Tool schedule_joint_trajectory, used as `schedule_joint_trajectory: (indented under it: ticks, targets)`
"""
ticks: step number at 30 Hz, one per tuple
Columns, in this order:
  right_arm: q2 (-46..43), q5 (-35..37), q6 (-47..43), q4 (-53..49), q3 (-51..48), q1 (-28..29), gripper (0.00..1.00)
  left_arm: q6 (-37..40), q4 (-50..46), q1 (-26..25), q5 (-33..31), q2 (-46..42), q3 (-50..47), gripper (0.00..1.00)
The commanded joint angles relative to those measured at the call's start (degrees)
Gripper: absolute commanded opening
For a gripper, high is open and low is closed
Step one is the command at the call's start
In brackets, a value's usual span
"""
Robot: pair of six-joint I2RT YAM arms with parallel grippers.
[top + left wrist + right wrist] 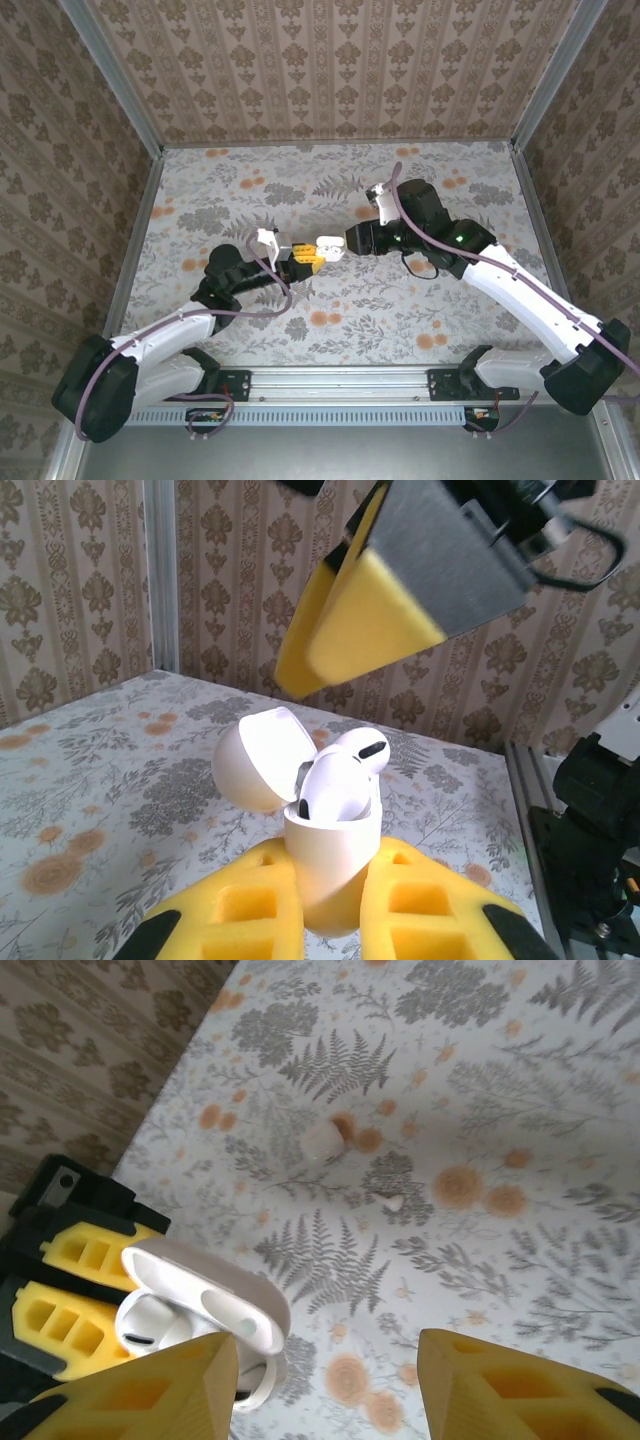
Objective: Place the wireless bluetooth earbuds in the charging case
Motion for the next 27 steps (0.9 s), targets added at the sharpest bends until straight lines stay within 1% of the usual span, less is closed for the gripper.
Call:
schedule_joint_trajectory:
  ticks: [1,7,11,17,27]
  targets:
    - [-2.5,-11.6,4.1,8.8,-2.5,-0.7,0.52,-3.2,5.1,0.2,2.1,0.7,0.3,0.00]
    - [-5.6,-13.7,3.9,12.1,-7.0,-0.6,0.52,-4.3,6.1,0.3,2.5,1.6,1.1,0.00]
    - [-6.7,-12.3,2.4,11.0,-8.0,-0.3,0.52,-4.7,6.3,0.4,2.6,1.9,1.2,0.00]
    - [-5.1,-10.2,-1.2,7.8,-7.2,0.5,0.52,-5.0,6.4,0.2,2.6,2.2,1.6,0.00]
    - [-2.7,-7.0,-4.5,4.4,-6.2,1.1,0.50,-5.1,6.3,0.2,2.8,2.8,2.4,0.00]
